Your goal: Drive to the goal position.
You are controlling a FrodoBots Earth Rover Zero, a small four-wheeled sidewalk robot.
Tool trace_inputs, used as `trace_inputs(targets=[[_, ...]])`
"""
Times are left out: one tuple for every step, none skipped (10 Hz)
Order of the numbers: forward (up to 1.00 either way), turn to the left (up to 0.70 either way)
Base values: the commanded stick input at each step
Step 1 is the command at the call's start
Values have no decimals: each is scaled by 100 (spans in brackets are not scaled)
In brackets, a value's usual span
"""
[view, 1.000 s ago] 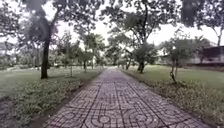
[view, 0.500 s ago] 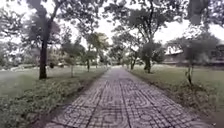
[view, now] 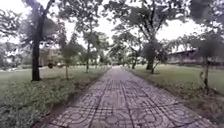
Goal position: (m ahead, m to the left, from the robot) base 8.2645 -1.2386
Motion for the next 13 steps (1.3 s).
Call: trace_inputs(targets=[[100, -27], [100, -27], [100, -22], [100, 0], [100, 0], [100, 0], [100, 0], [100, 0], [100, 0], [100, -27], [100, -27], [100, -26], [100, -10]])
